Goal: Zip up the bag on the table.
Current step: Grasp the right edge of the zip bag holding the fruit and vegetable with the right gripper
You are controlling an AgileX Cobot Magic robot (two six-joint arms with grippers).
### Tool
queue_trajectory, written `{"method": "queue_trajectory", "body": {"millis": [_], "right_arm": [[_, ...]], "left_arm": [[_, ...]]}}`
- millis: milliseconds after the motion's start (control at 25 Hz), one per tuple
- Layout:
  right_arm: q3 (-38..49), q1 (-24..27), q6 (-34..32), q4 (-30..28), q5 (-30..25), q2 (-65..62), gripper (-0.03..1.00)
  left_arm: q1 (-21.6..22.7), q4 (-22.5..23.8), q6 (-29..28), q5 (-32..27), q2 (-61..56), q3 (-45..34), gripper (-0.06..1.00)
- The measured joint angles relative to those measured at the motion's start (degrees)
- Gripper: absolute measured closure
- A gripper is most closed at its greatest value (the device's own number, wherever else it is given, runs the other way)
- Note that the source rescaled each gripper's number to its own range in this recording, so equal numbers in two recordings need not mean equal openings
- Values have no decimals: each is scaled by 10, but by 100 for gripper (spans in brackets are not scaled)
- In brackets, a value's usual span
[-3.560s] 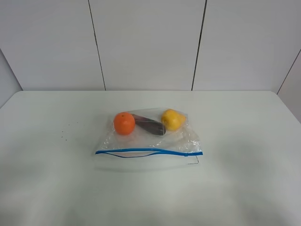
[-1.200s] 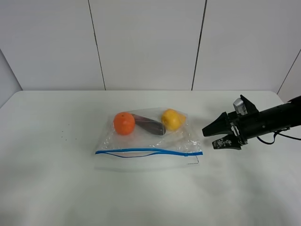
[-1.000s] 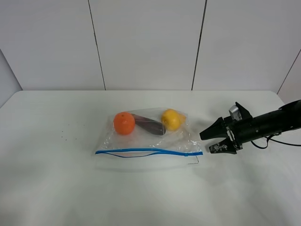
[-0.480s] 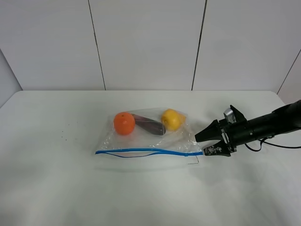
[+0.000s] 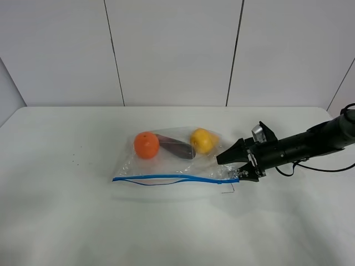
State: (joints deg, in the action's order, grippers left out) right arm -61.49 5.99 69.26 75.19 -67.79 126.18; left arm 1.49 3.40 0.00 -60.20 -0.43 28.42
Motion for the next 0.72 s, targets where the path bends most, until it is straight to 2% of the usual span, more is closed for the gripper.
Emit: {"method": "queue_trajectory", "body": {"millis": [680,720], "right_arm": [[0,-30,-2,18,8,0,-3],[0,-30,-2,18,9,0,0]], "left_arm": [[0,2,0,0,0,0,-5],[0,2,0,0,0,0,-5]]}}
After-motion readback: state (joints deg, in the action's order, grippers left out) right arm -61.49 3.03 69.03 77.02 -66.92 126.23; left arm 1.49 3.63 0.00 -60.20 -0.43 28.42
